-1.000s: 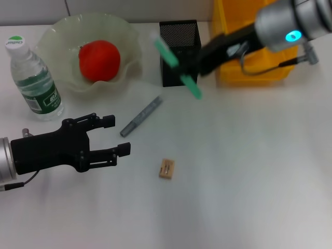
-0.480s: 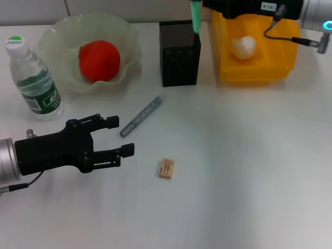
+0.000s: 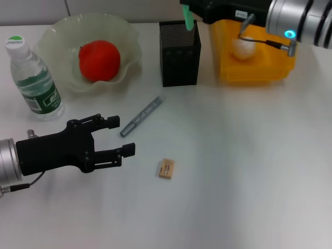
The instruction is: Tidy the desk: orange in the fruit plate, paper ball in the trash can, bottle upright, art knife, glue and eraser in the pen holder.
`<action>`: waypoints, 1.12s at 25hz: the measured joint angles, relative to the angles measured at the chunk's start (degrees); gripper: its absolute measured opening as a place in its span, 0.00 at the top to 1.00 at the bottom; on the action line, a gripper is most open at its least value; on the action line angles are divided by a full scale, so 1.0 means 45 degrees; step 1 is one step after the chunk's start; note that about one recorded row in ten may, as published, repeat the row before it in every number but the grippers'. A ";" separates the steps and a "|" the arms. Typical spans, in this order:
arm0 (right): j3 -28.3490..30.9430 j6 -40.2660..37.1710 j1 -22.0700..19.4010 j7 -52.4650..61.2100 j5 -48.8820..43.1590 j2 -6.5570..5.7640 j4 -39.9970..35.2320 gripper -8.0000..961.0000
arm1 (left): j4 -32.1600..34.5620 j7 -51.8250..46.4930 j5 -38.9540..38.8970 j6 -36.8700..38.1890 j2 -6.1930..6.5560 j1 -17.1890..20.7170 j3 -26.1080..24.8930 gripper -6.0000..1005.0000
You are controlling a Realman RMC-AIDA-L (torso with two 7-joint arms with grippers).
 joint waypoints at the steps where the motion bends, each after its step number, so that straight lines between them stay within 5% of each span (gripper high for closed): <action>1: 0.0000 0.0403 0.0254 -0.0345 0.0007 0.0012 0.0431 0.75 | -0.0132 0.0080 -0.0083 -0.0003 0.0004 -0.0001 0.0000 0.19; 14: 0.0015 0.2096 0.1185 -0.1304 0.0033 0.0047 0.1934 0.73 | -0.0226 0.0187 -0.0254 -0.0017 0.0031 -0.0020 0.0000 0.20; 28: -0.0019 0.2328 0.1170 -0.1011 0.0037 0.0047 0.2011 0.70 | -0.0164 0.0187 -0.0256 0.0078 0.0087 -0.0021 0.0000 0.20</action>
